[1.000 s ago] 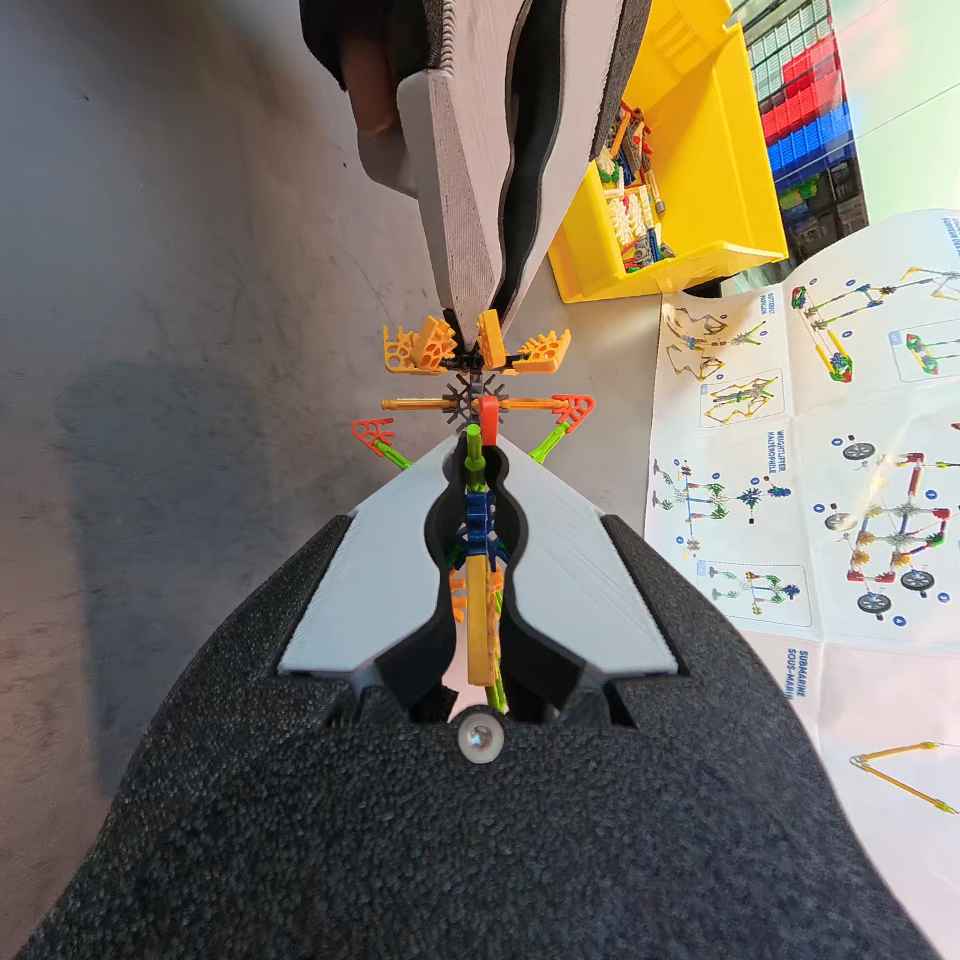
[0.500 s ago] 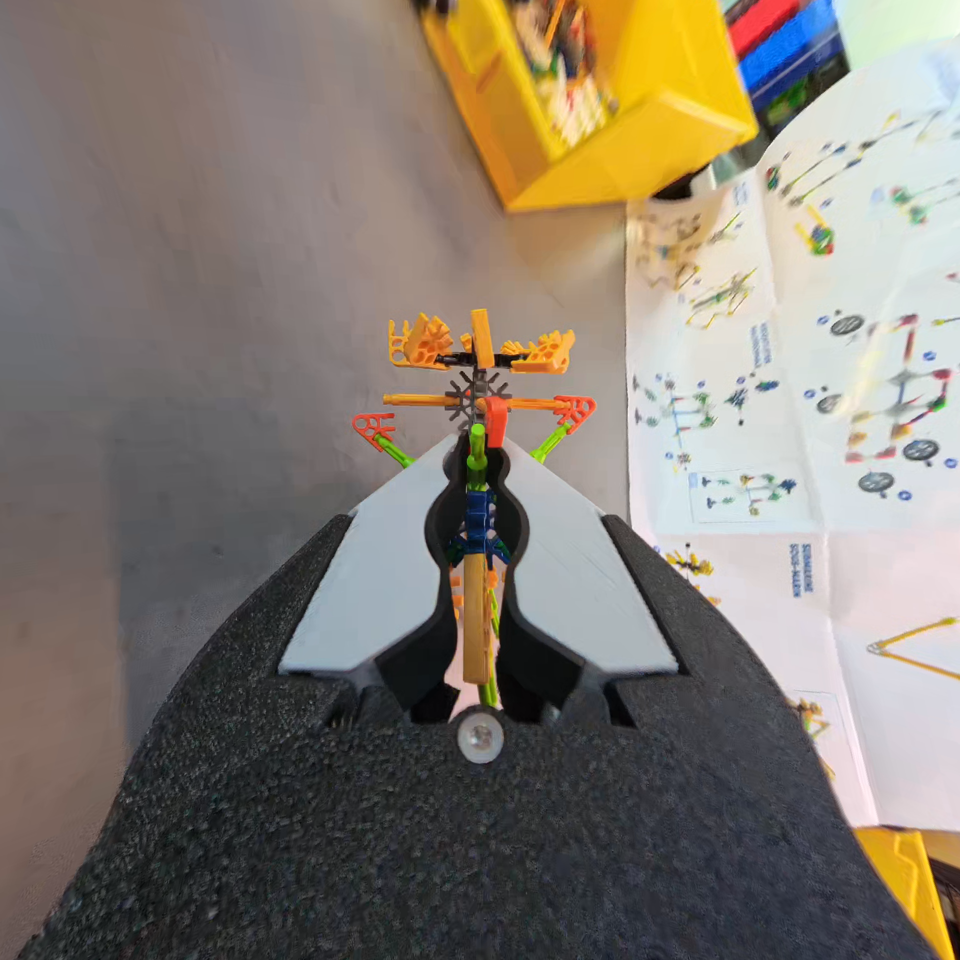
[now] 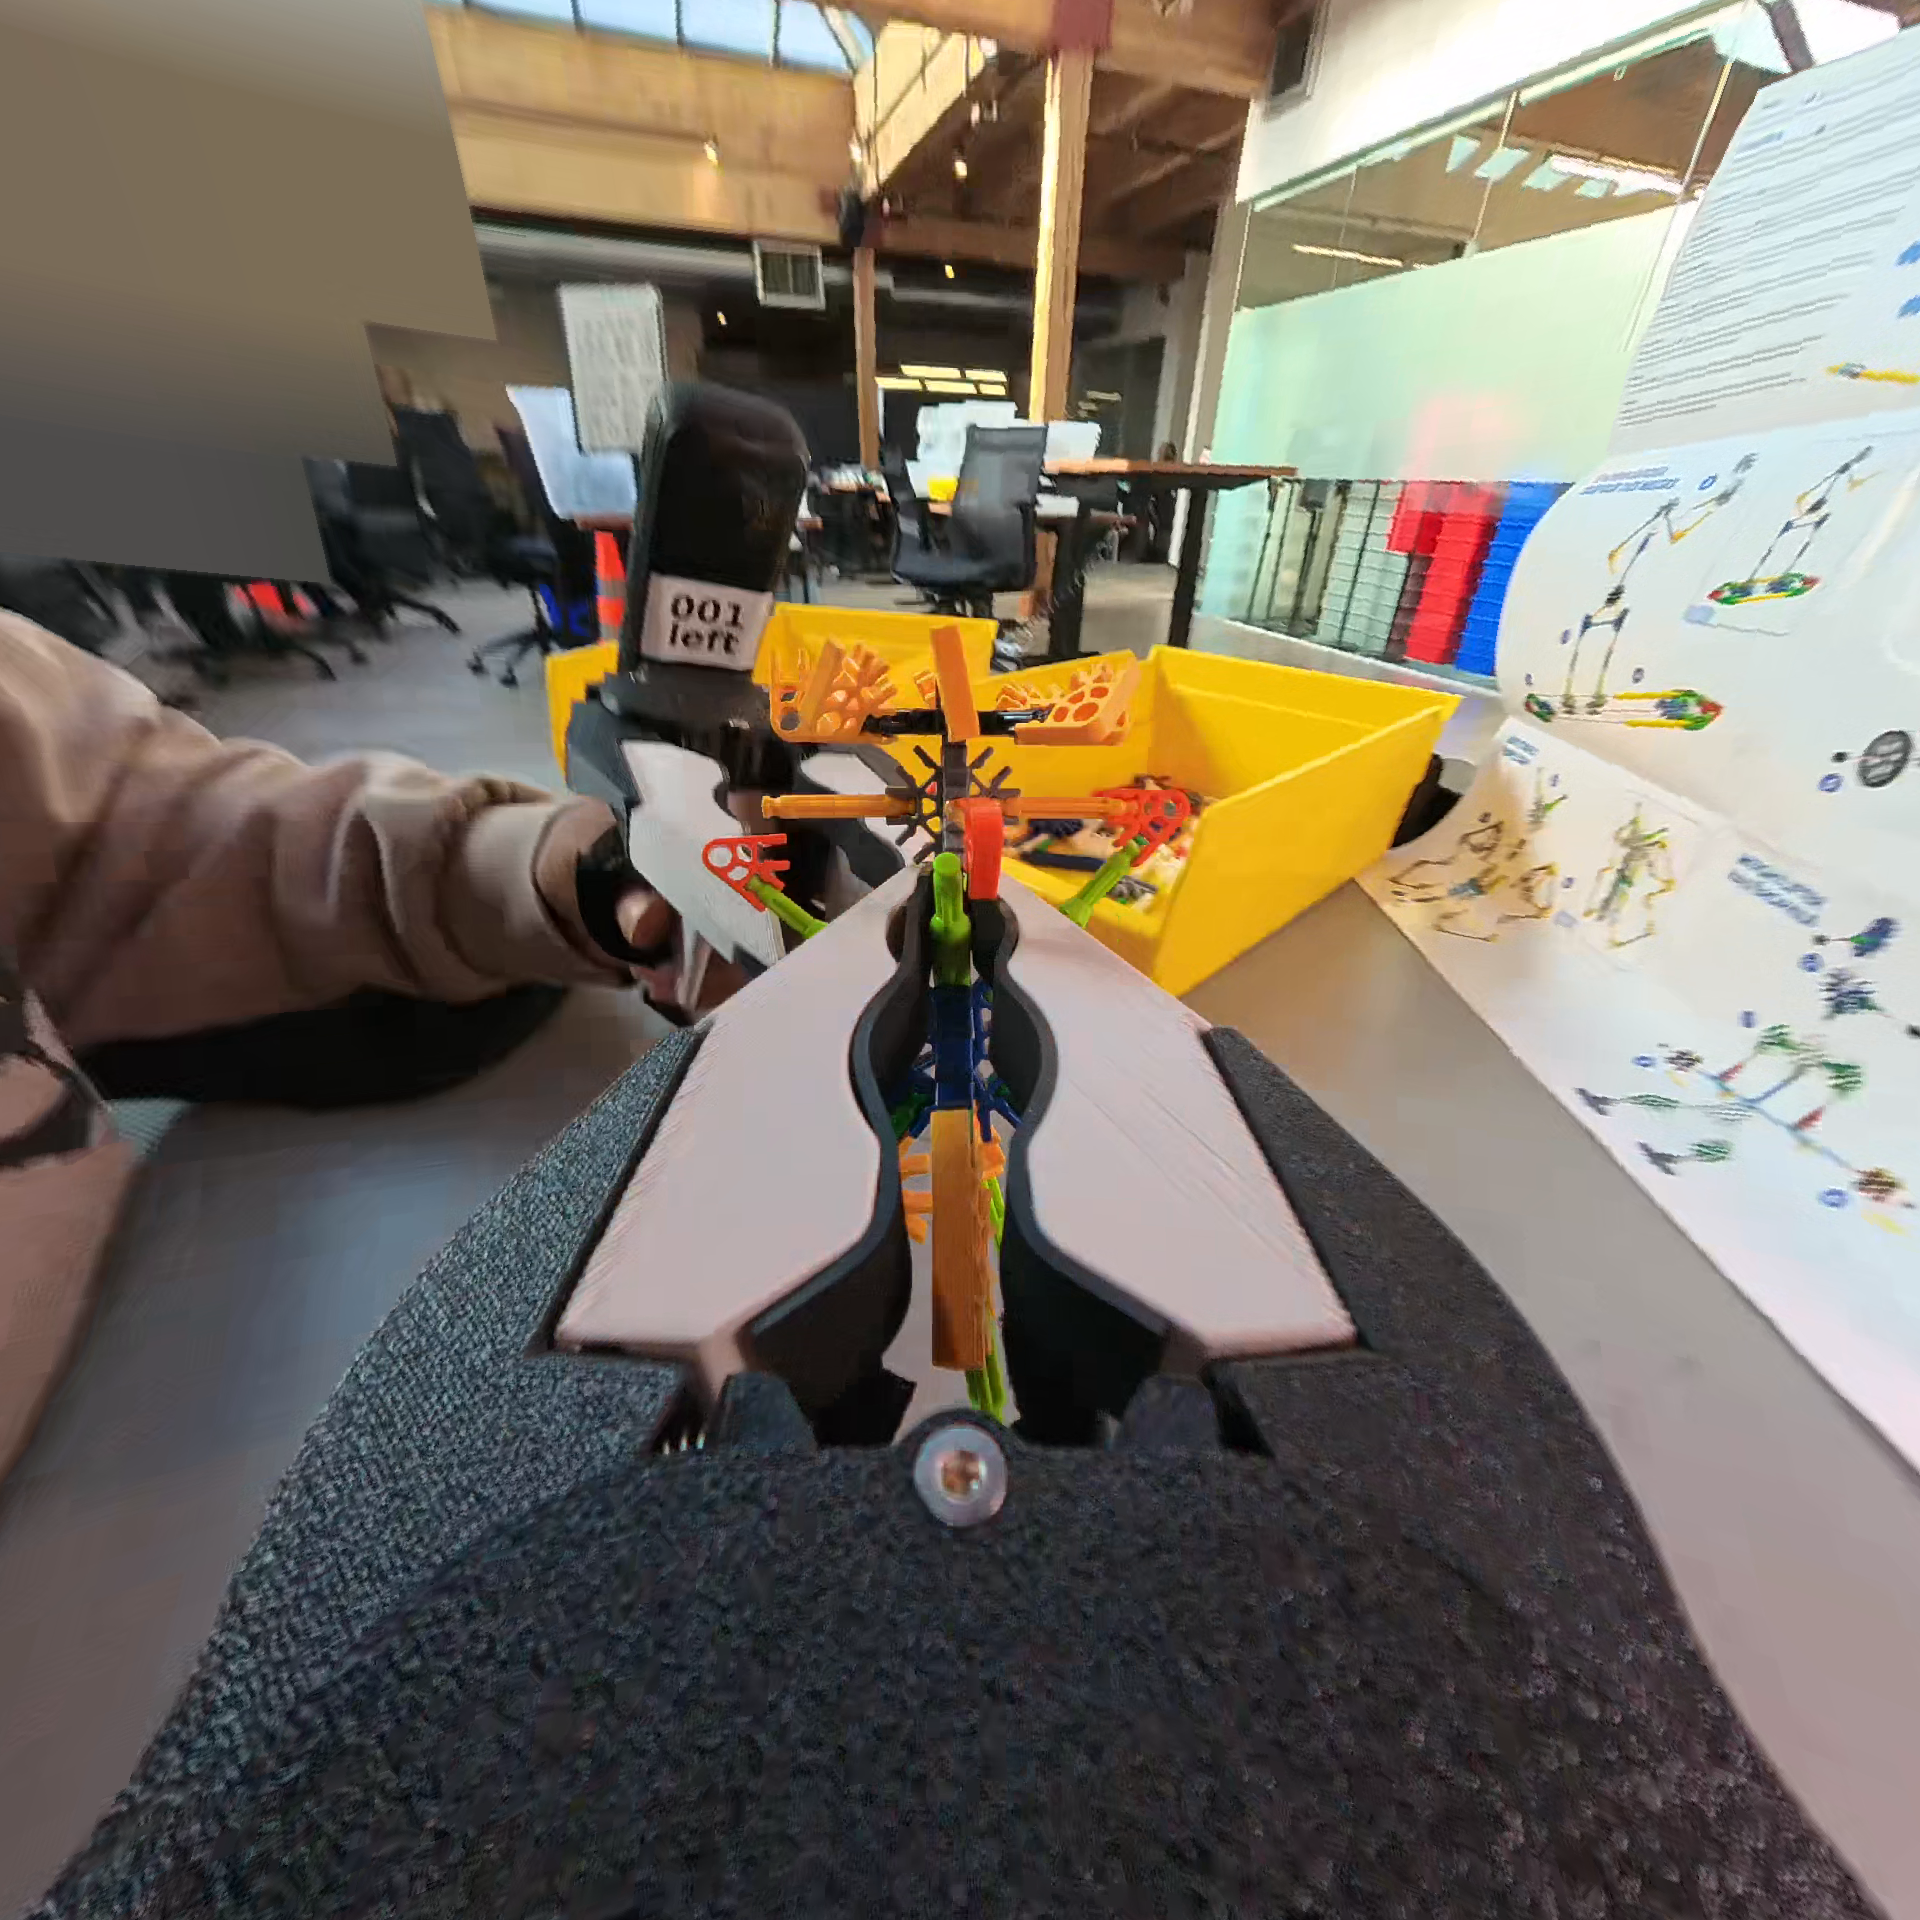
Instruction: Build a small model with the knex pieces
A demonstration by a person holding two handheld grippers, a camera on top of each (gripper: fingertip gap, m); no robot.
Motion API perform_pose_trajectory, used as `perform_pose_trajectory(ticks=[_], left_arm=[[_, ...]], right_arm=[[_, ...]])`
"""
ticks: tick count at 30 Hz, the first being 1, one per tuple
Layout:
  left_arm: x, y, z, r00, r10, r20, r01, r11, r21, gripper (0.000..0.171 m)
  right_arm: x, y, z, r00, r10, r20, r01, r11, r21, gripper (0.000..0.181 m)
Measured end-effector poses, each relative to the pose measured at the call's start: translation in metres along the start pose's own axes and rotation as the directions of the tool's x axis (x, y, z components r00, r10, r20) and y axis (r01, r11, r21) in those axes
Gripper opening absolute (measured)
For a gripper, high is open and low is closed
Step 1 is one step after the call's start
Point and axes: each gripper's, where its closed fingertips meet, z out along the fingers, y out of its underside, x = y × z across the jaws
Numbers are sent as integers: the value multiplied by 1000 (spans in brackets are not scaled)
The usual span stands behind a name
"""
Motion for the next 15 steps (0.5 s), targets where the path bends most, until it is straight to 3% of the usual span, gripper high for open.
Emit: perform_pose_trajectory(ticks=[3, 6, 11, 15], left_arm=[[10, 0, 13, 1000, 10, -20, -10, 1000, 9, 41], [16, 3, 22, 999, -8, -31, 8, 1000, 2, 42], [7, 11, 21, 989, -146, -34, 145, 989, -42, 29], [1, 23, 12, 994, -111, -5, 110, 986, -126, 27]], right_arm=[[-5, -9, 2, 983, 174, 59, -178, 980, 87, 3], [-10, -7, 7, 954, 280, 109, -290, 953, 89, 4], [-6, 6, 11, 939, 333, 92, -338, 939, 54, 4], [-11, 18, 9, 931, 329, 158, -324, 944, -58, 12]])
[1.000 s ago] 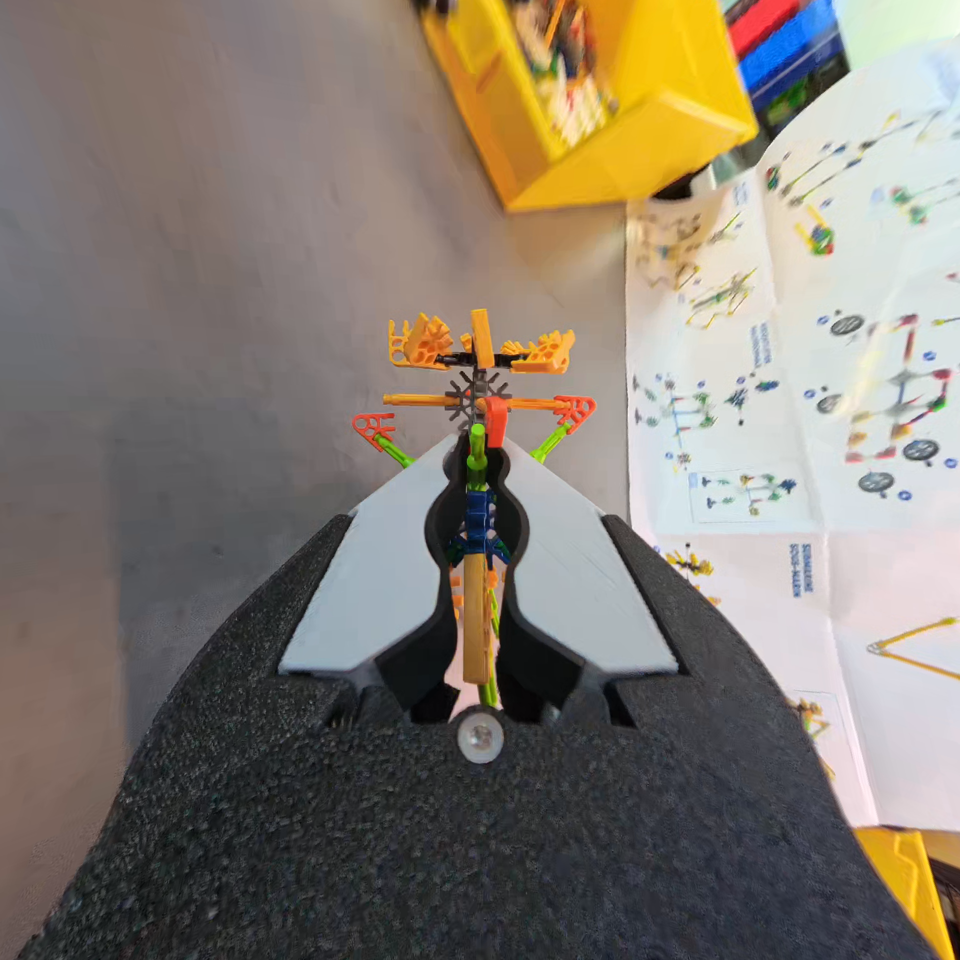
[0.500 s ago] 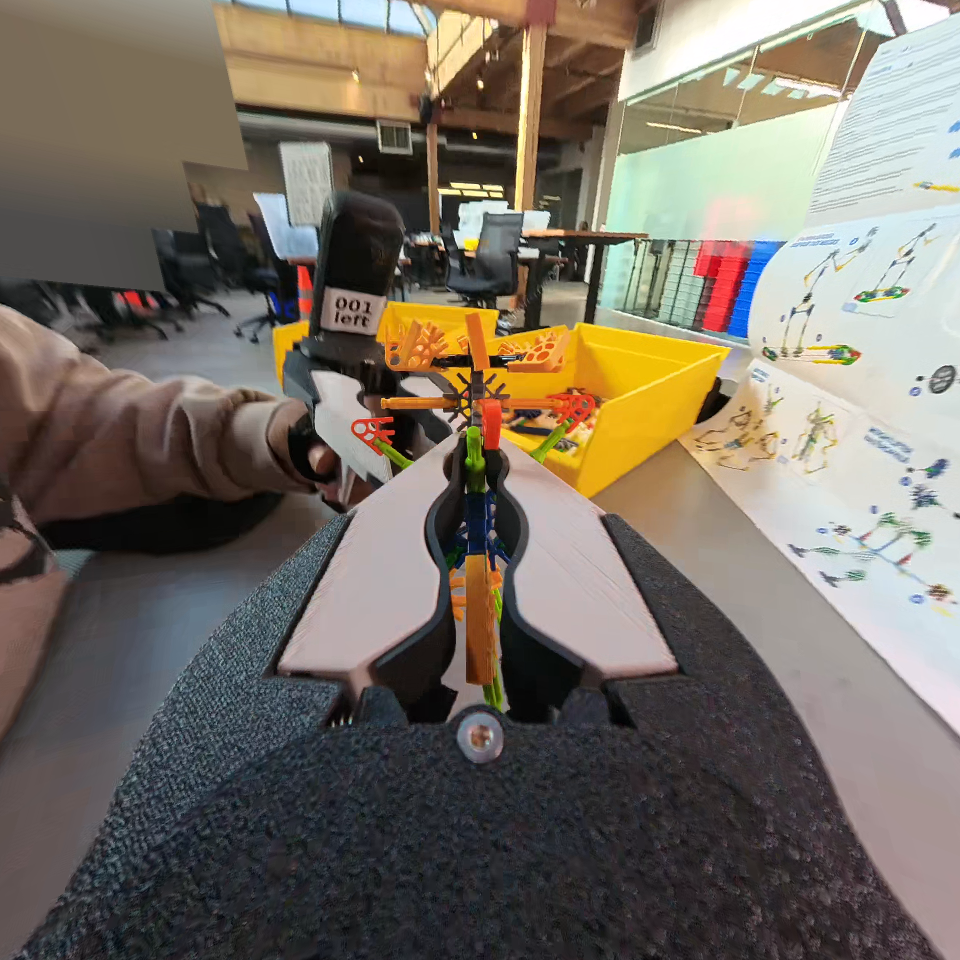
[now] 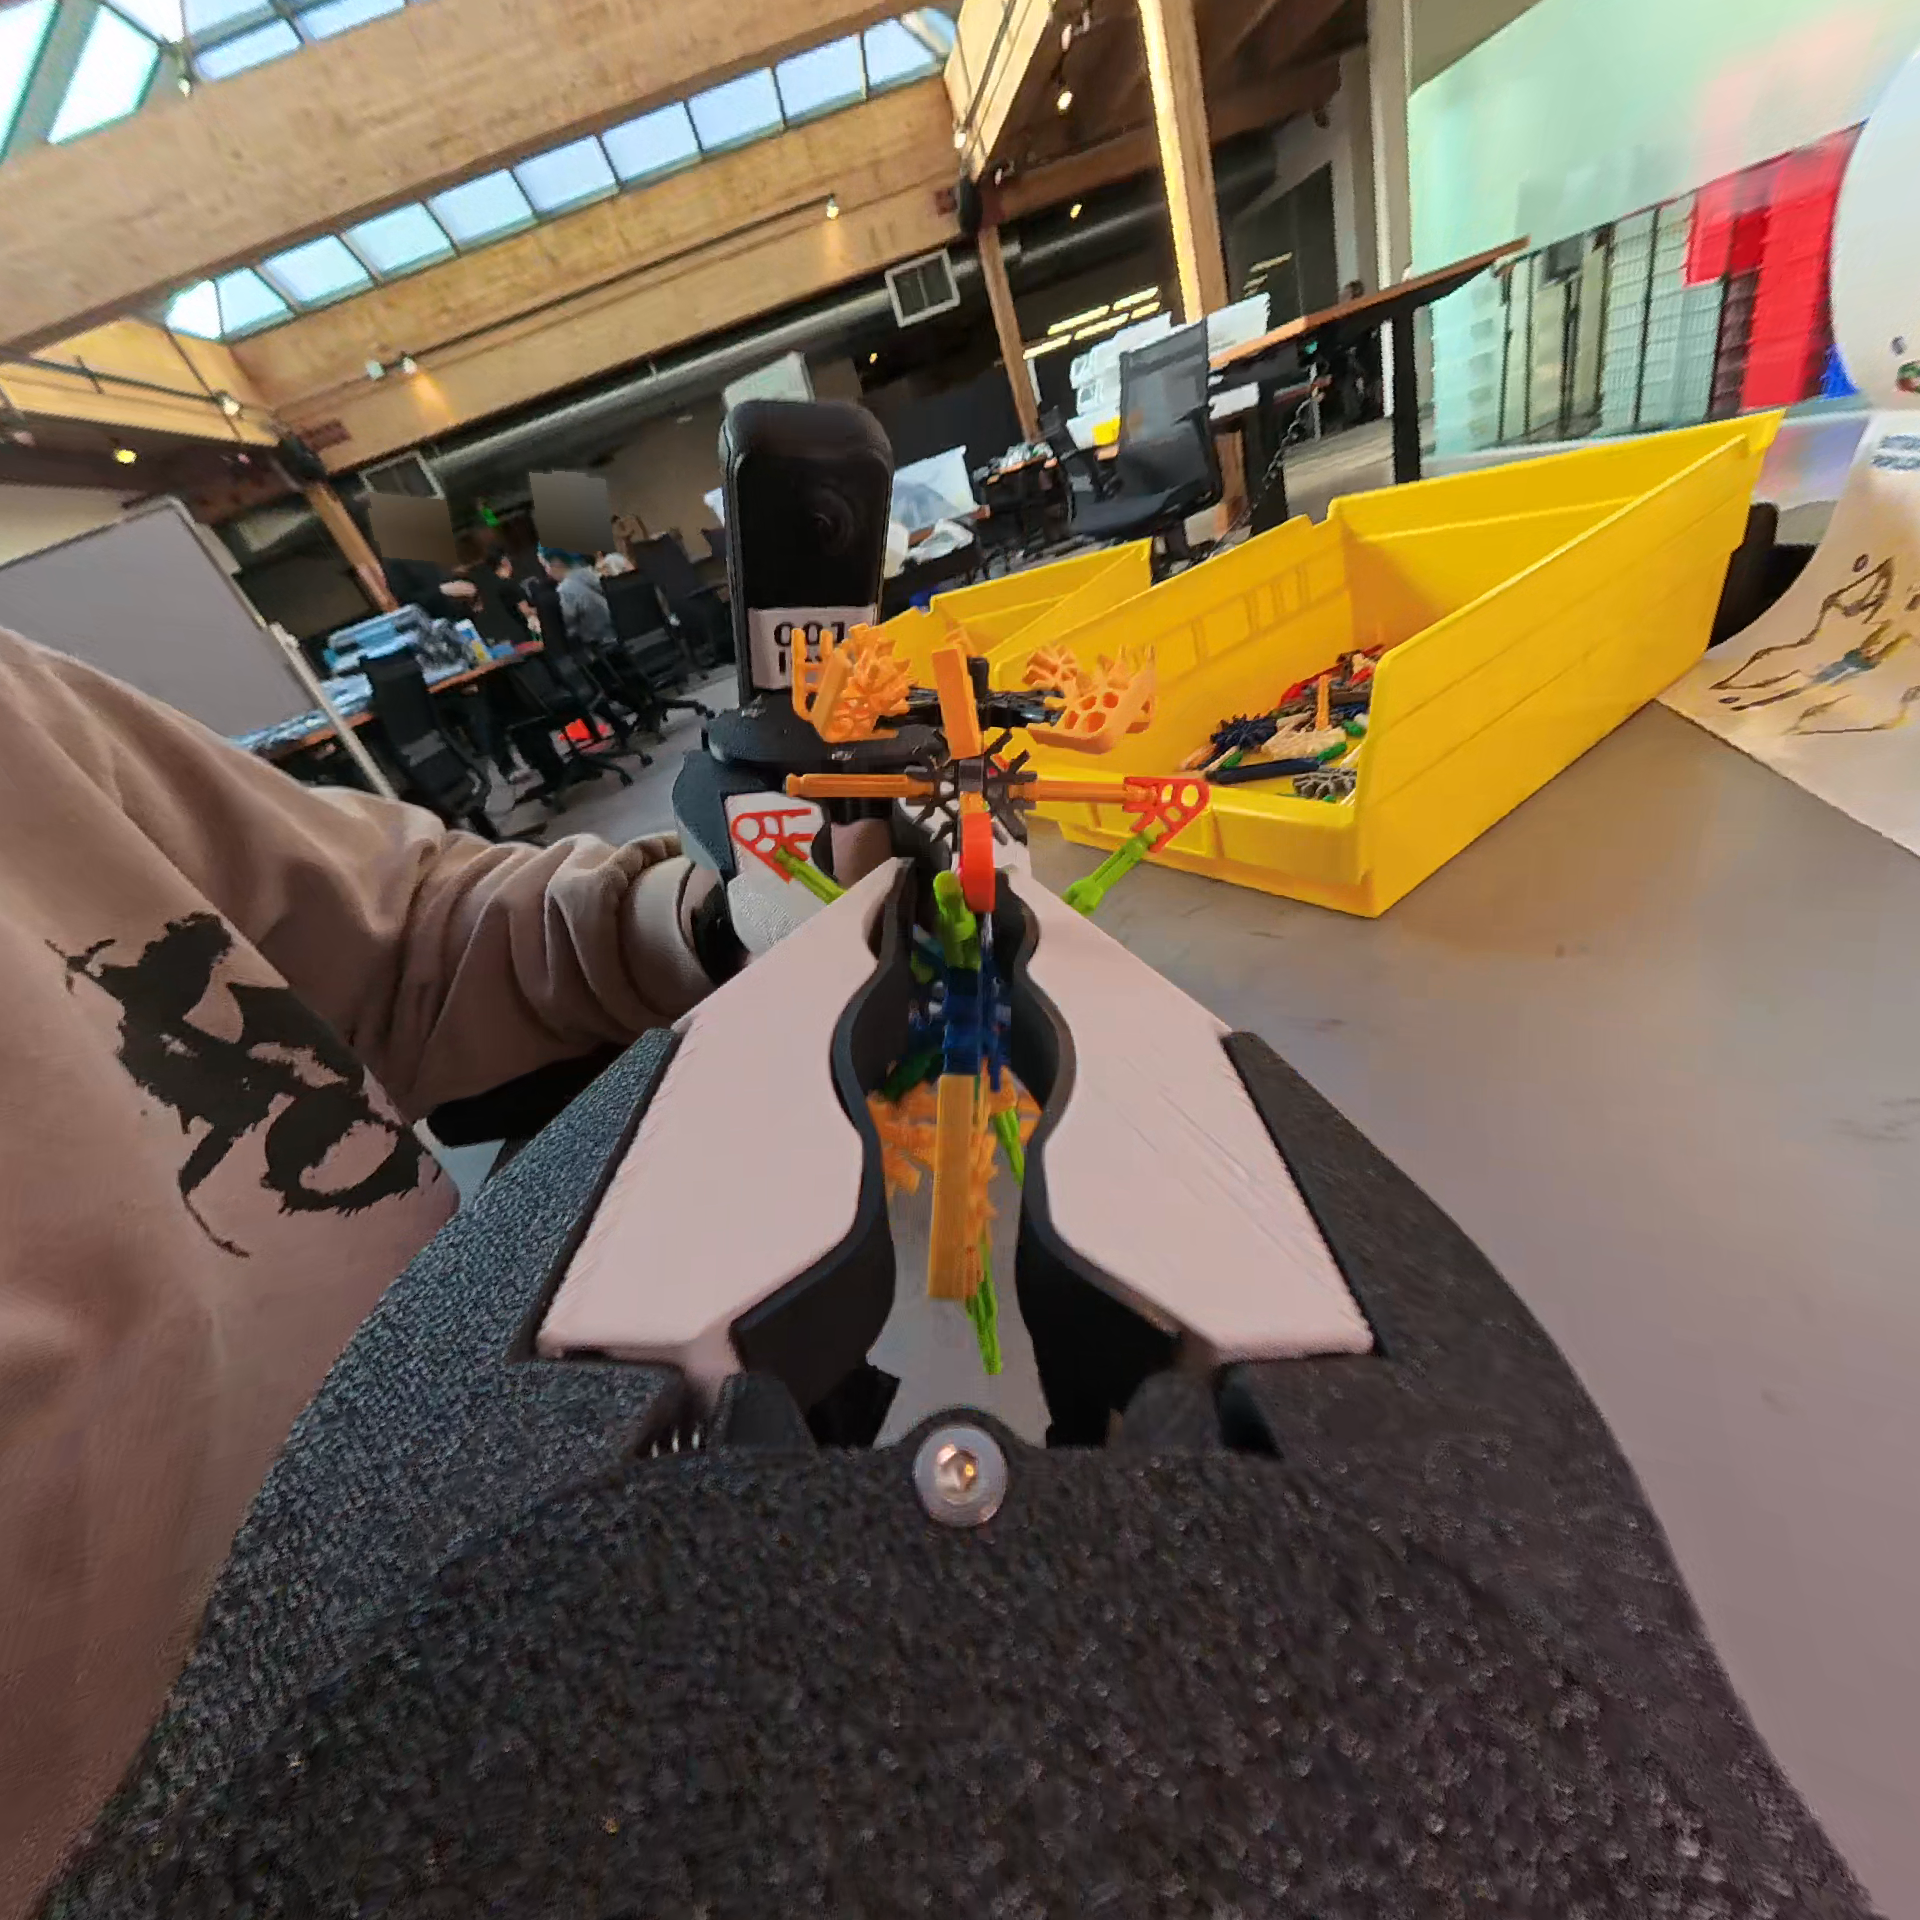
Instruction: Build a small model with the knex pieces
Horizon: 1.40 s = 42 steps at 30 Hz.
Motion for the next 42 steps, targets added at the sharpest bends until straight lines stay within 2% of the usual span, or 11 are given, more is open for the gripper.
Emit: perform_pose_trajectory(ticks=[3, 5, 11, 17, 23, 25, 30, 31, 35, 38, 42], left_arm=[[-15, 13, -13, 993, 81, 85, -73, 992, -98, 27], [-25, 20, -20, 974, 167, 155, -138, 973, -183, 27], [-36, 30, -24, 840, 481, 250, -349, 832, -431, 27], [-42, 37, -33, 680, 693, 240, -444, 649, -618, 27], [-48, 46, -35, 589, 785, 191, -472, 526, -708, 27], [-49, 47, -34, 594, 781, 194, -478, 536, -696, 26], [-43, 52, -35, 727, 661, 184, -443, 657, -610, 11], [-44, 55, -36, 745, 641, 183, -429, 671, -605, 13], [-46, 57, -37, 780, 599, 182, -406, 706, -581, 14], [-46, 56, -35, 797, 578, 178, -401, 725, -560, 14], [-41, 56, -32, 827, 540, 153, -400, 758, -516, 13]], right_arm=[[3, 9, -15, 997, -25, 66, 34, 991, -132, 31], [19, 6, -28, 994, -111, 0, 109, 978, -179, 44], [13, 11, -26, 937, -350, -19, 320, 876, -362, 72], [6, 19, -11, 856, -517, -1, 469, 776, -422, 65], [4, 43, -10, 782, -617, 89, 561, 634, -532, 61], [8, 47, -15, 776, -623, 99, 565, 615, -550, 60], [29, 66, -32, 822, -562, 88, 496, 633, -594, 57], [36, 72, -37, 829, -553, 84, 479, 626, -615, 30], [39, 67, -43, 844, -533, 57, 455, 655, -604, 60], [28, 56, -36, 832, -549, 77, 493, 670, -555, 61], [33, 76, -22, 841, -536, 76, 474, 660, -583, 69]])
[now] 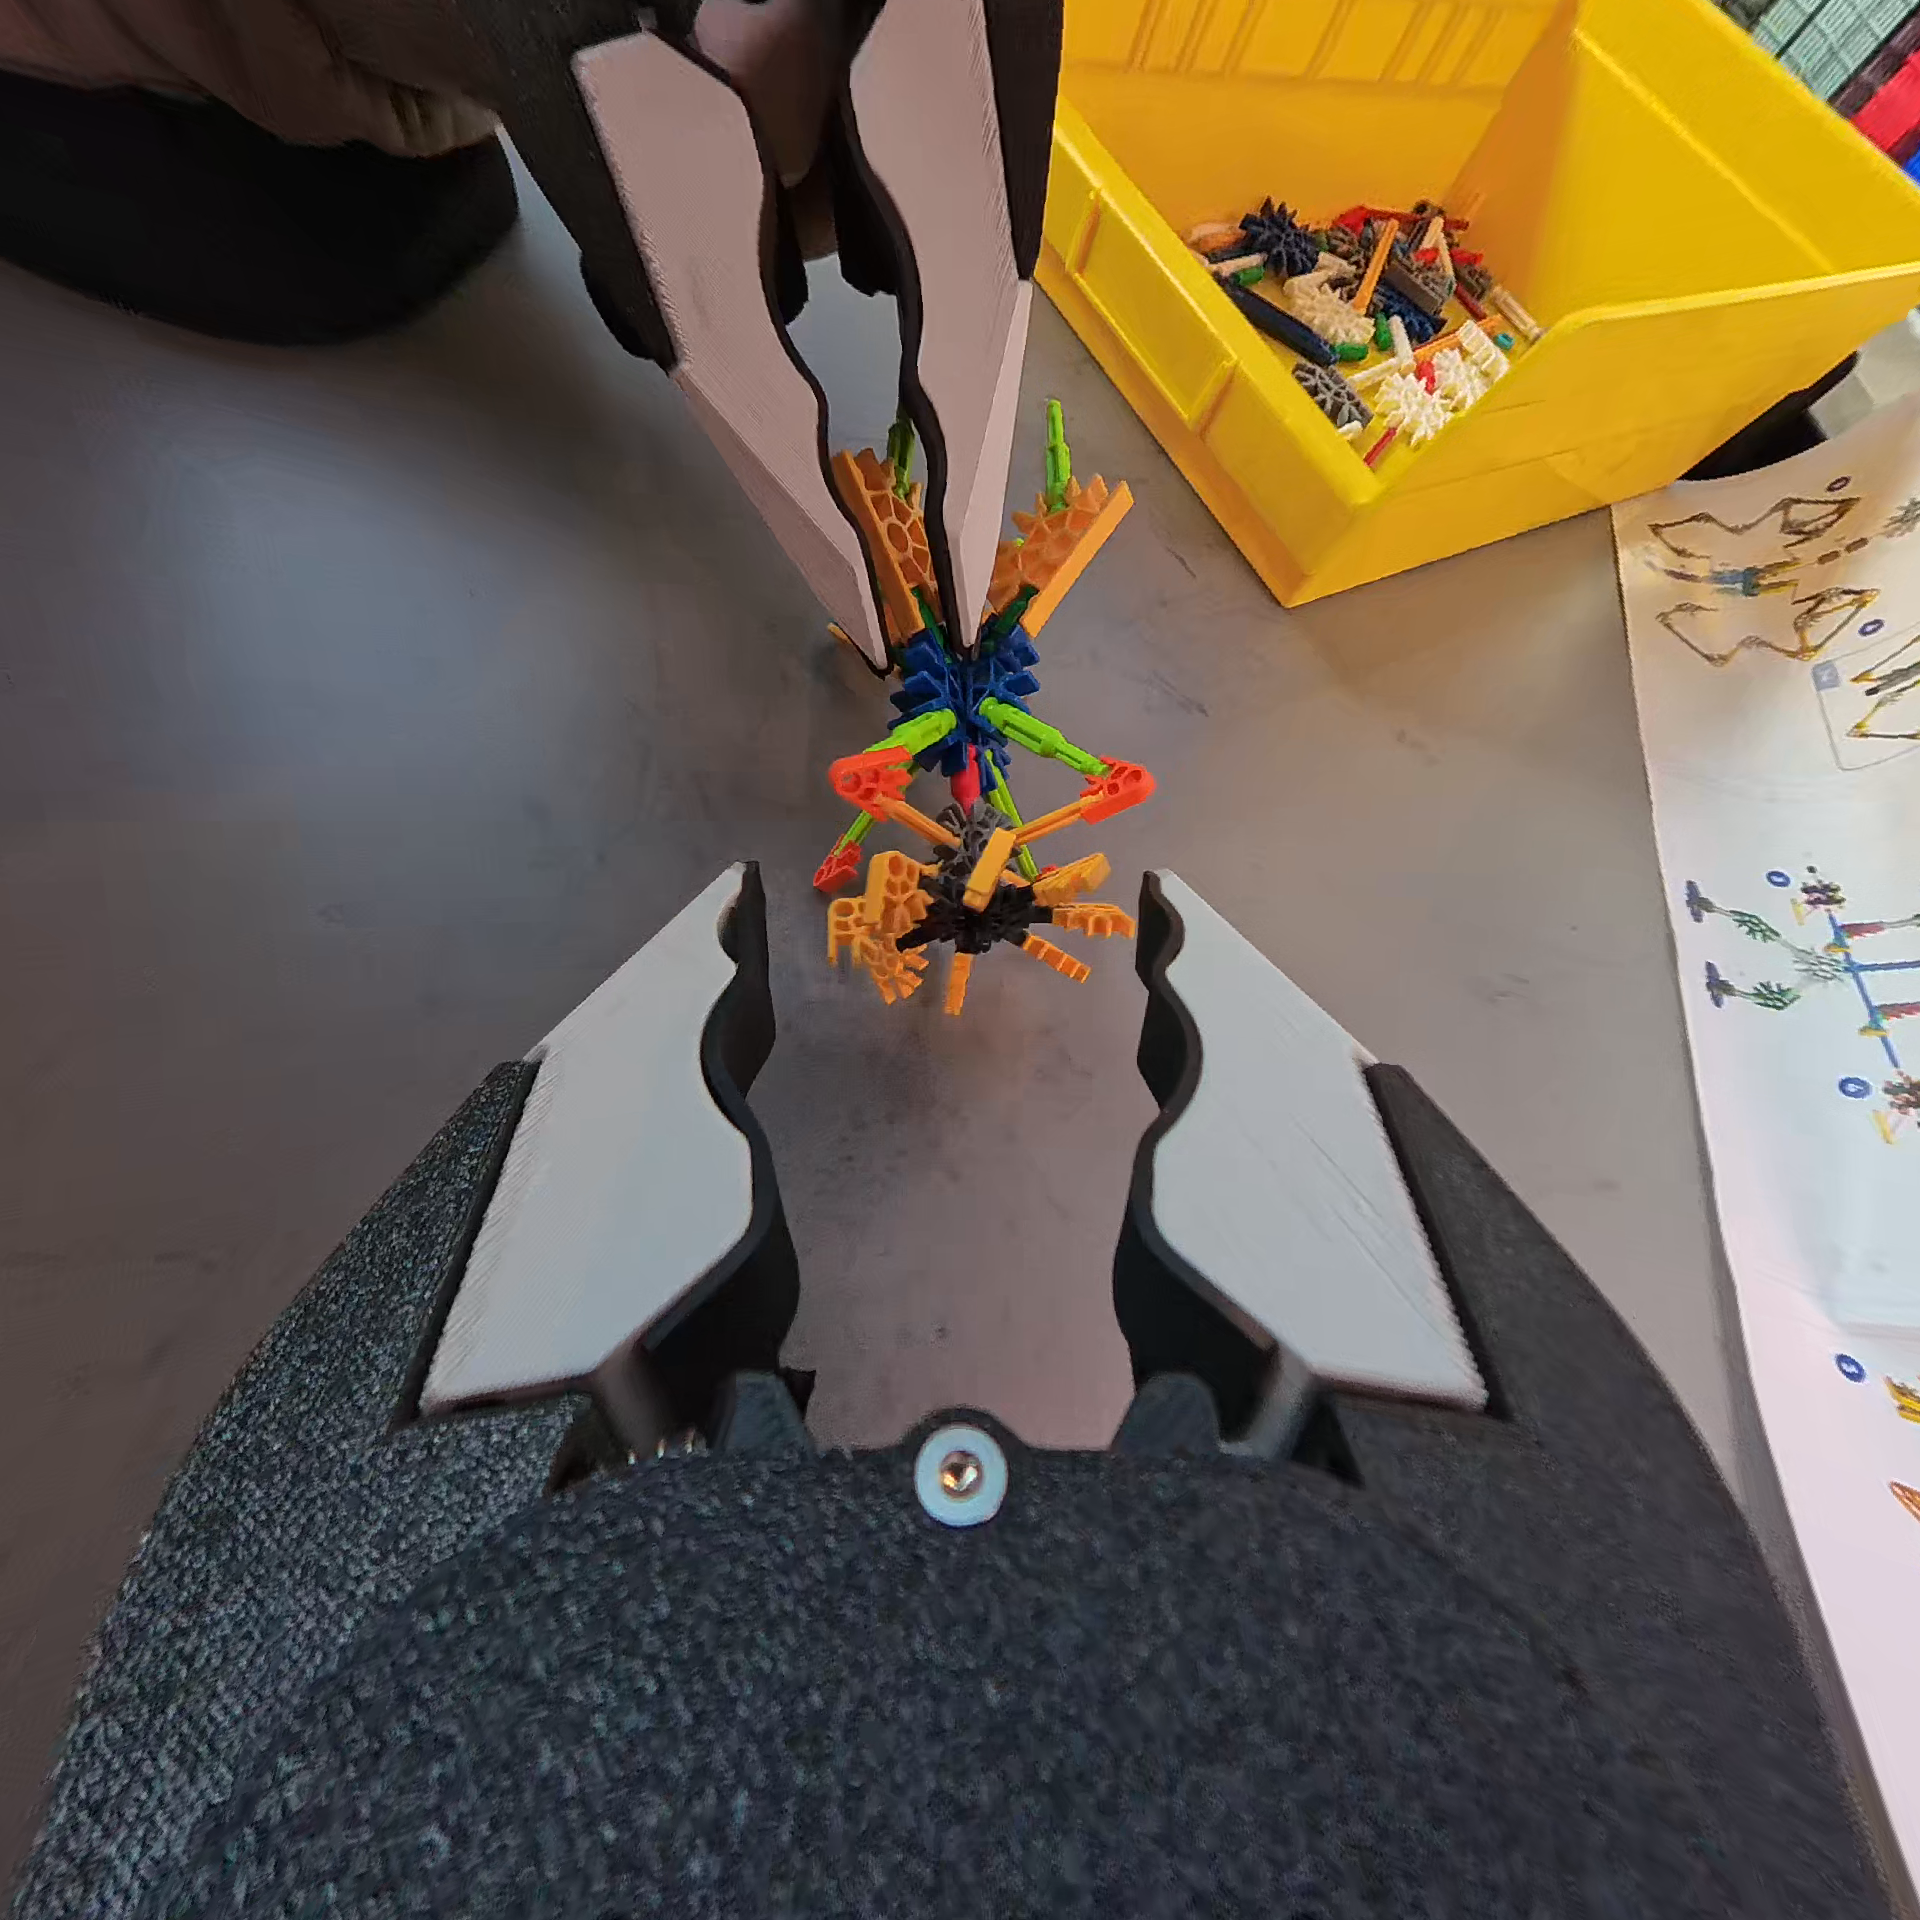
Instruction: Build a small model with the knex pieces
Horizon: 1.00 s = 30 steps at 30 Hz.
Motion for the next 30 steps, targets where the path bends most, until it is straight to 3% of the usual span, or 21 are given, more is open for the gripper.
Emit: perform_pose_trajectory(ticks=[4, 8, 14, 21, 30], left_arm=[[0, -2, -4, 999, -26, -27, 27, 999, 39, 8], [2, 2, -7, 996, -60, -72, 65, 996, 60, 11], [0, 4, -3, 994, -73, -80, 80, 993, 86, 18], [-10, 5, -3, 998, -55, -20, 56, 998, 41, 9], [-7, 3, -3, 995, -81, -61, 85, 995, 54, 9]], right_arm=[[-8, 7, 19, 999, -20, 27, 20, 1000, -19, 54], [-10, 2, 16, 998, -54, 34, 54, 998, -10, 45], [-11, 5, 16, 998, -61, 32, 62, 998, -24, 45], [-2, 9, 13, 997, -78, -7, 77, 990, -115, 39], [-8, 10, 5, 998, -46, 46, 48, 997, -56, 33]])
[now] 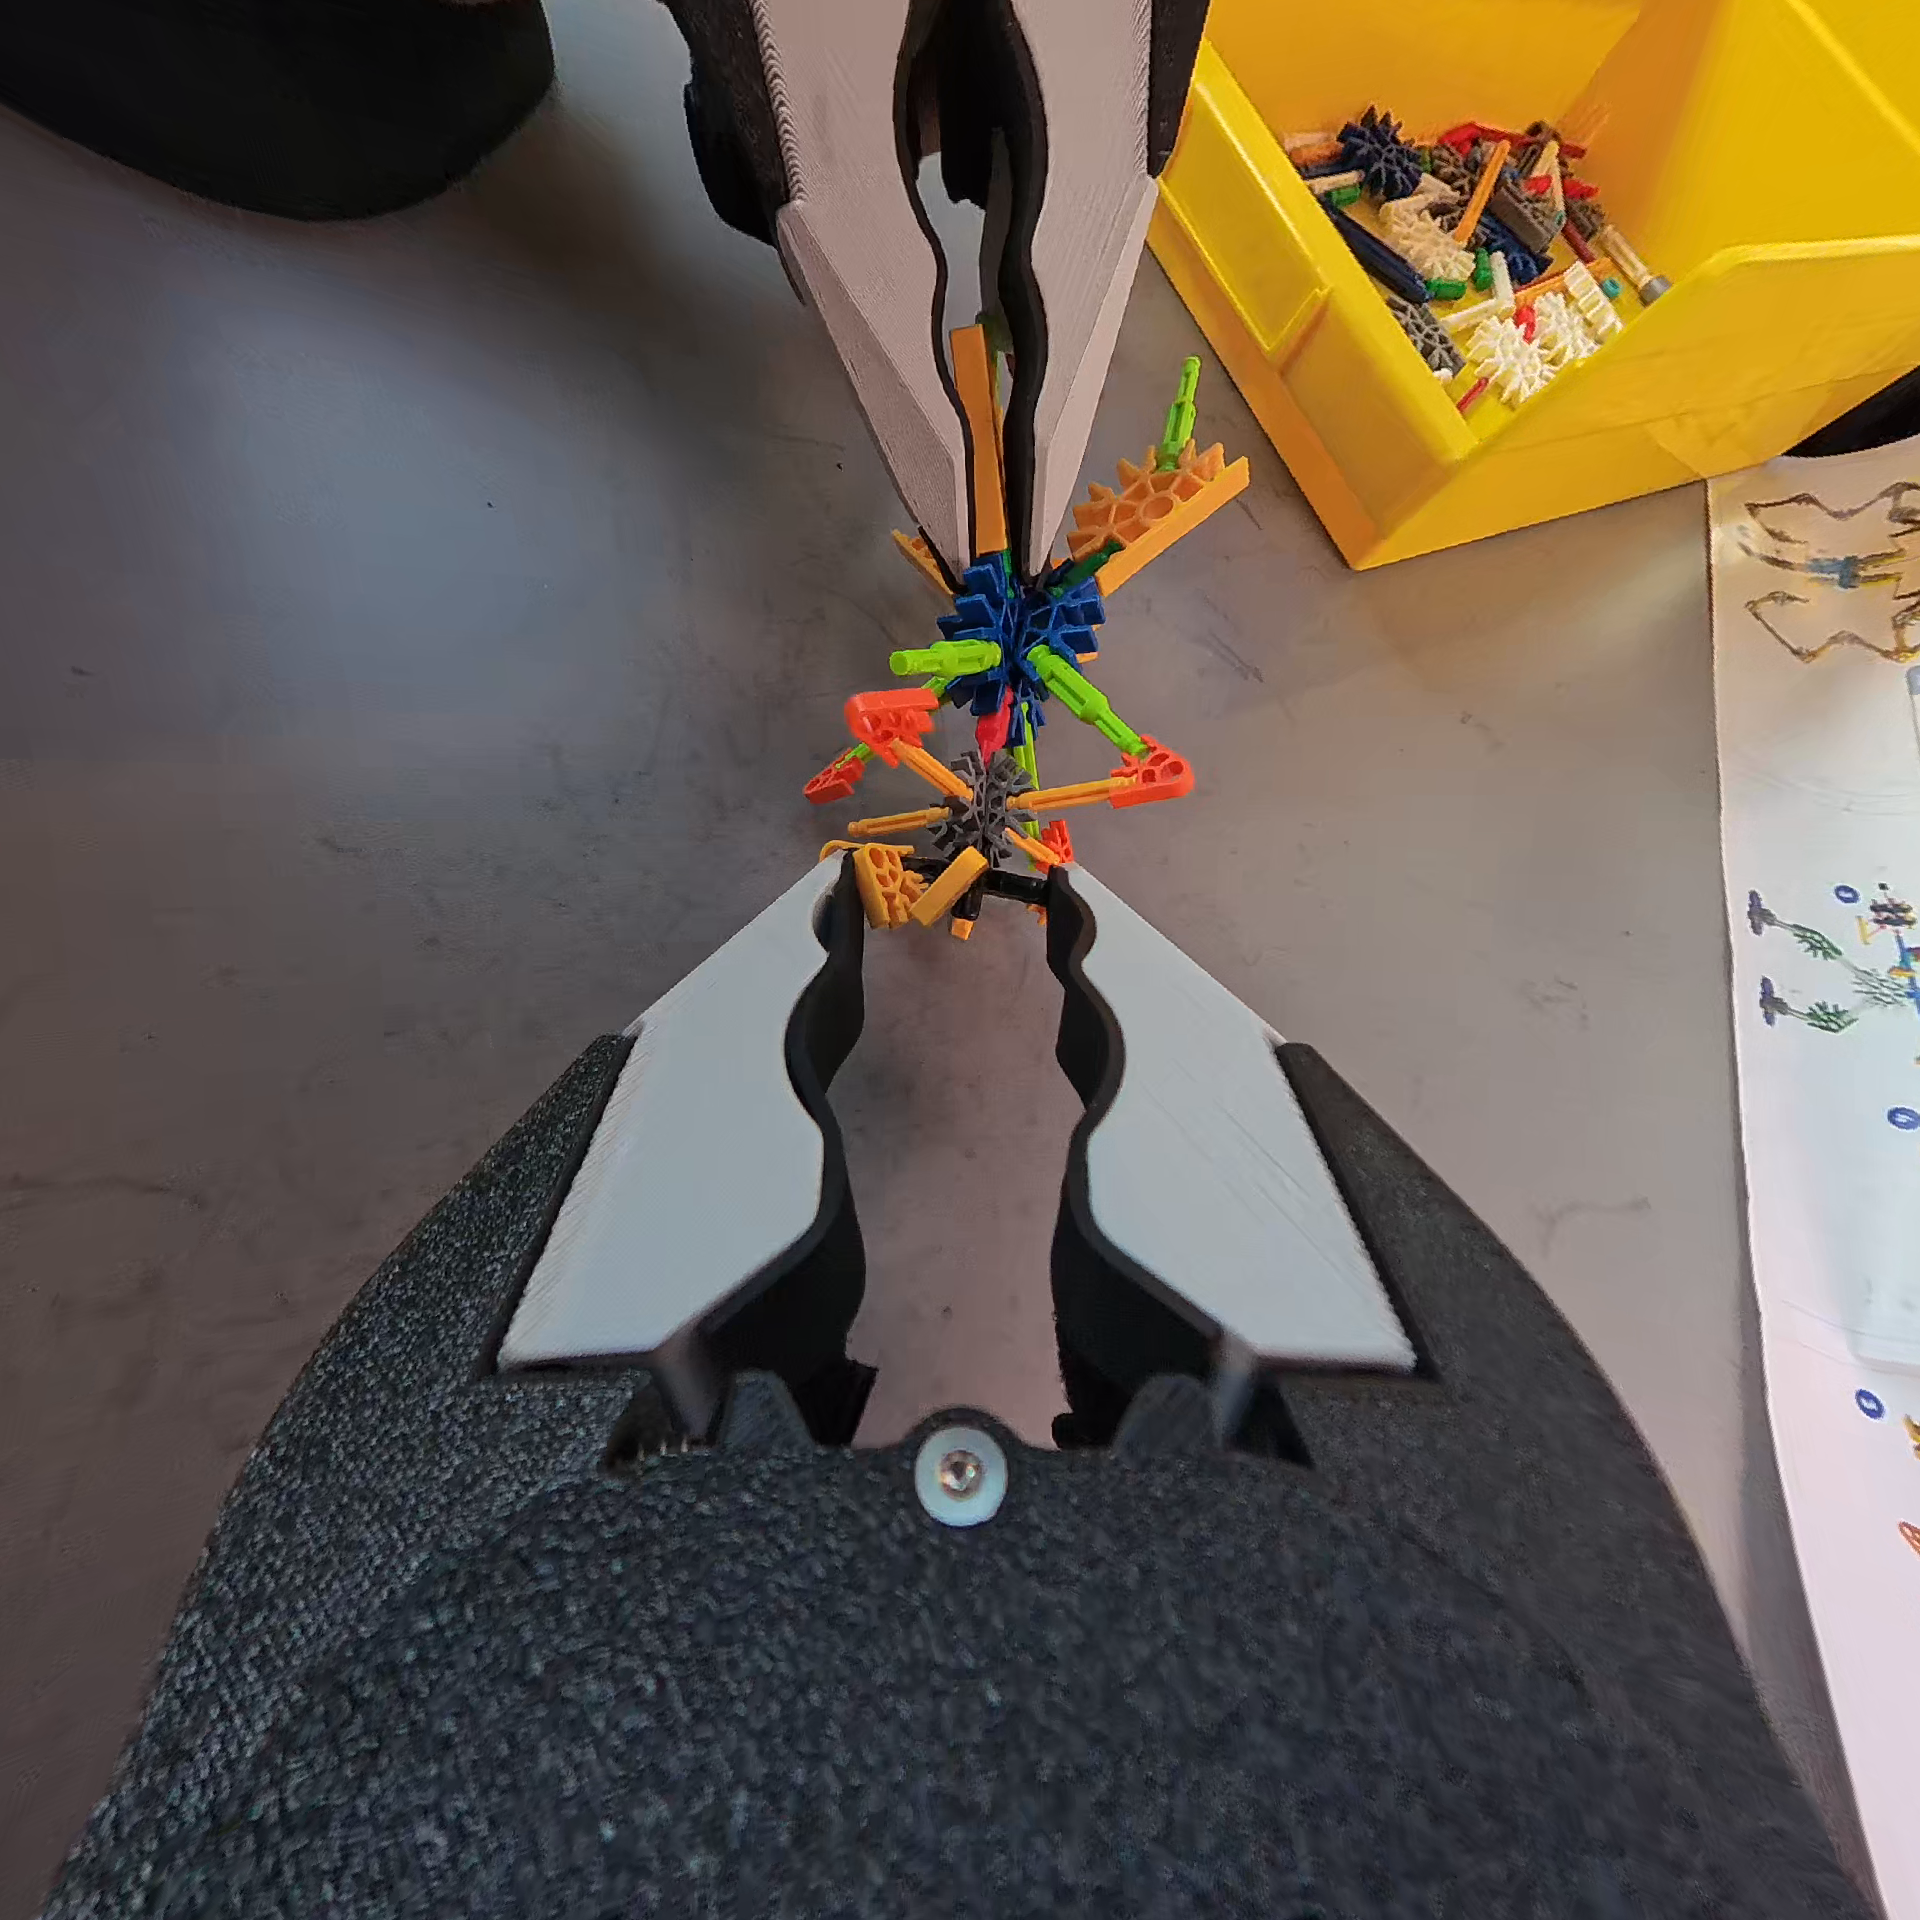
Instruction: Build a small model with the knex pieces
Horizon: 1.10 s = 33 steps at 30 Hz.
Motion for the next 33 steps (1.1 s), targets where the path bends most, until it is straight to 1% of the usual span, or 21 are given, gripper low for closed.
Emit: perform_pose_trajectory(ticks=[4, 12, 15, 18, 21, 23, 26, 28, 31, 33], left_arm=[[-1, 1, -1, 1000, -25, 2, 25, 1000, 7, 9], [0, 0, -3, 999, -34, -4, 34, 999, 20, 9], [2, -1, -1, 999, -45, -17, 45, 998, 36, 9], [3, -1, -1, 998, -59, -34, 61, 997, 53, 9], [3, -1, -3, 994, -90, -64, 95, 992, 78, 10], [4, -3, -4, 991, -104, -82, 112, 989, 96, 9], [6, -2, -3, 988, -110, -110, 122, 987, 104, 9], [9, -2, -3, 986, -103, -128, 117, 987, 108, 10], [11, -2, -3, 985, -103, -136, 118, 987, 105, 10], [13, -1, -2, 985, -101, -142, 117, 988, 105, 11]], right_arm=[[1, -2, 2, 1000, 17, -1, -17, 997, 72, 34], [0, -5, 1, 998, 36, 41, -40, 995, 90, 34], [-2, -4, 1, 999, 18, 41, -21, 996, 85, 35], [-4, -5, 2, 1000, -15, 25, 13, 996, 90, 36], [-3, -8, 0, 997, -65, -32, 68, 991, 112, 41], [-2, -11, -2, 996, -72, -48, 77, 989, 124, 43], [-8, -8, 2, 992, -120, -40, 123, 988, 90, 41], [-16, -7, 3, 988, -151, -14, 151, 984, 90, 34], [-17, -7, 2, 991, -133, 18, 132, 988, 83, 31], [-17, -5, 5, 989, -145, 20, 144, 988, 59, 31]])
